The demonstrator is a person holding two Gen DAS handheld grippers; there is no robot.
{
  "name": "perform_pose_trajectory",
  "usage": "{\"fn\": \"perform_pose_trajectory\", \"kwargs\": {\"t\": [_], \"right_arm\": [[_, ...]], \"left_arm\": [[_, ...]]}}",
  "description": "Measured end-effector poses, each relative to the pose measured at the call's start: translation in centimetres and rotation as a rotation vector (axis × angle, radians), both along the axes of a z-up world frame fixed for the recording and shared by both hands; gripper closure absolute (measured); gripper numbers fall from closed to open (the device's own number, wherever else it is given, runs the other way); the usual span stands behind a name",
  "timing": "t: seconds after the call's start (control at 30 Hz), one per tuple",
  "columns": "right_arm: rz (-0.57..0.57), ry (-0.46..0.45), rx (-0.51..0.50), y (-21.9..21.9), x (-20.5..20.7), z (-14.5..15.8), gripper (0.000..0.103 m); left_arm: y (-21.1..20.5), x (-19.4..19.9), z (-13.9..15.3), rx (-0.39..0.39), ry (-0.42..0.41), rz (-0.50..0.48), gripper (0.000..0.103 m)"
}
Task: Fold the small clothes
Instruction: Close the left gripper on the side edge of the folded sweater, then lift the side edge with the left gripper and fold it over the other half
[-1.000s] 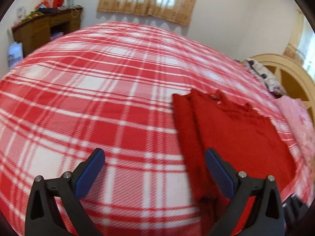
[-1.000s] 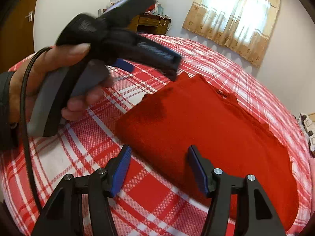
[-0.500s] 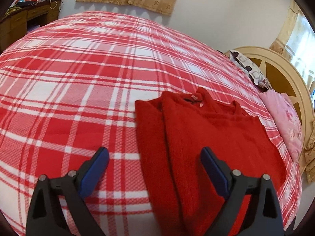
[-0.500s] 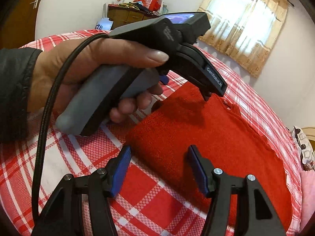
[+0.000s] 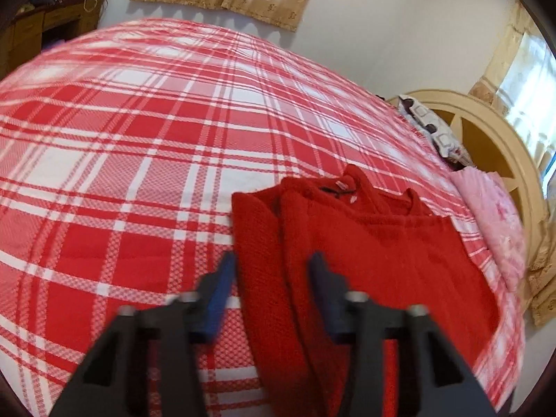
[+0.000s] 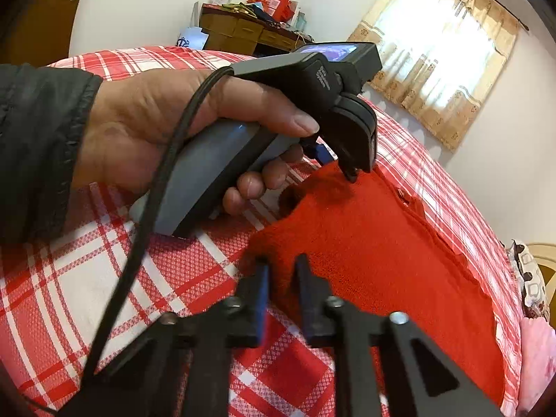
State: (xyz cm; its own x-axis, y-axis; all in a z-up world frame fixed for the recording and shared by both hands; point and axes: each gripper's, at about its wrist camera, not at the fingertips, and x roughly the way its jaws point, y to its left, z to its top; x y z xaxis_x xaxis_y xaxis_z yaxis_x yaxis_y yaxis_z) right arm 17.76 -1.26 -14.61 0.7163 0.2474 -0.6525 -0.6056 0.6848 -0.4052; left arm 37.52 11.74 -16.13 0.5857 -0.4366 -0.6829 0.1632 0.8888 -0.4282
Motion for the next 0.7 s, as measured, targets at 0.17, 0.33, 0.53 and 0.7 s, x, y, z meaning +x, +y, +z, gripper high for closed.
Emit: {"fn": "perform_pose_trajectory", "kwargs": {"t": [0.17, 0.33, 0.53, 0.7], "right_arm": [[-0.017, 0.010, 0.065, -1.4, -0.4, 1.4, 0.095], [-0.023, 0.019, 0.109, -3.0, -0.6, 2.5, 0.095], [-0.058, 0.015, 0.184, -5.7, -0.3, 4.0, 0.096], [-0.087, 0.019, 0.225, -7.2, -0.1, 4.6, 0.096]], "left_arm": [[0.5, 0.0, 0.1, -0.050, 0.008, -0.012, 0.091], [0.8, 0.2, 0.4, -0.091, 0.036, -0.011, 0.092], [0.7, 0.3, 1.5, -0.152, 0.052, 0.012, 0.093], [-0.5, 0.2, 3.3, -0.160, 0.026, -0.005, 0.093]]}}
